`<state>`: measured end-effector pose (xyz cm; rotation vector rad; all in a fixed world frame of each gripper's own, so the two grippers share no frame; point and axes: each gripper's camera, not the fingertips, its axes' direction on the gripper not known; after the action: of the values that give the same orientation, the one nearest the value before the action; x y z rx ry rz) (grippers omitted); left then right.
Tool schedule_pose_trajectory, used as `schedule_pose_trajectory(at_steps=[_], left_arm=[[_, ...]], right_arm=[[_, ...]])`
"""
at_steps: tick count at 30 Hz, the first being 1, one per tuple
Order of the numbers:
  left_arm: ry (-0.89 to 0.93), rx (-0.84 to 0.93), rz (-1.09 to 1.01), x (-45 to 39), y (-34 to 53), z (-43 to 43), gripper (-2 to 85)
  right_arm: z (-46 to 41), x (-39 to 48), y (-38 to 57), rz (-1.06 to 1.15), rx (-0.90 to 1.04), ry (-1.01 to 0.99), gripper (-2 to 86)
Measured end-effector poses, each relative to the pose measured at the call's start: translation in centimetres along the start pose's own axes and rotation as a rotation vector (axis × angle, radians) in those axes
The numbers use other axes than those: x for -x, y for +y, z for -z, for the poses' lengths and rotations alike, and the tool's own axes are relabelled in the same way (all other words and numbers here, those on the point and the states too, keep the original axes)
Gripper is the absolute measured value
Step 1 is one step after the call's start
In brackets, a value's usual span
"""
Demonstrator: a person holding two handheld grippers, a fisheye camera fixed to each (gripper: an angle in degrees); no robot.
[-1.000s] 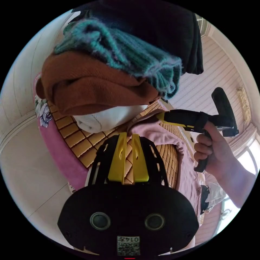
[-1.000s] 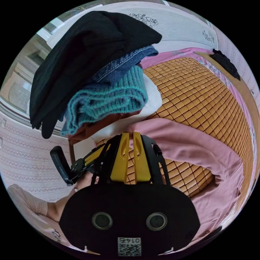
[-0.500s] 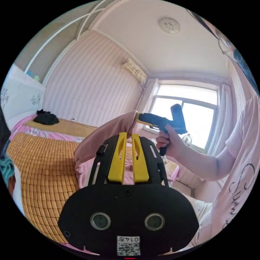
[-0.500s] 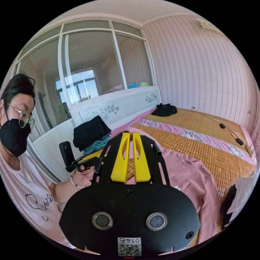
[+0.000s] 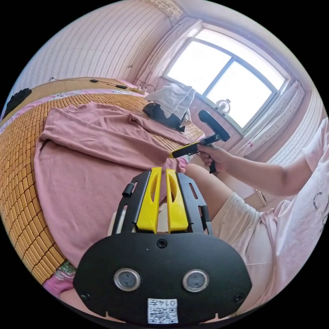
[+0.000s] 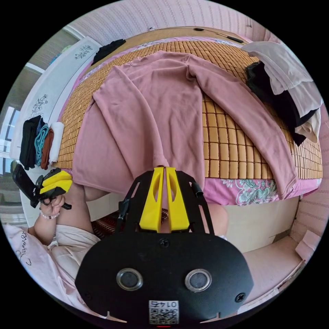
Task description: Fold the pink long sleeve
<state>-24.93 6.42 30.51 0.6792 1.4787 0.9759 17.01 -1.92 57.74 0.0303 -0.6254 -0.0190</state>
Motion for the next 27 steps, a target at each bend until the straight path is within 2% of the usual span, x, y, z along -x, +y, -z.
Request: schedule_pose_trajectory(at_steps=[3,6,11,13,15,20,23,24,27], left_arm=[[-0.016,0.049,-0.007,0.4,-1.8,-2.9,0.9],[-0.113,0.071,-0.022,1.4,-3.9,-5.0,1.0],[-0.309,0.061,0.043,7.8,-8.2,-5.8,0.2],[-0.489,0.054,0.089,11.7,-11.3,-6.2,-0.5],[-0.56,0.041,0.137,14.4,-14.0,-6.7,-0.8],[-0.584,0.061,0.225,19.6,-20.0,-10.4,-1.0],[-0.631,0.3,0.214,21.6,-20.9,-15.3,-1.0],[-0.634,0.24,0.189,21.5,-20.8,-15.8,-1.0],[-0.586,0.227,0.256,22.3,-21.7,-16.8,-1.0]], right_arm=[[1.0,-3.2,1.2,-0.06,-0.019,0.005,-0.9],[2.9,-4.7,2.2,-0.051,-0.088,-0.002,-0.9],[4.2,-2.2,1.5,0.194,-0.103,0.006,-0.9],[3.7,0.1,1.2,0.308,-0.091,0.031,-0.9],[2.8,1.7,1.2,0.373,-0.076,0.058,-0.9],[1.4,2.1,2.5,0.407,-0.027,0.107,-0.6],[2.3,0.6,4.4,0.46,-0.08,0.123,-0.4],[2.7,-0.2,5.2,0.463,-0.113,0.115,-0.4],[3.7,-2.6,6.6,0.424,-0.153,0.059,-0.4]])
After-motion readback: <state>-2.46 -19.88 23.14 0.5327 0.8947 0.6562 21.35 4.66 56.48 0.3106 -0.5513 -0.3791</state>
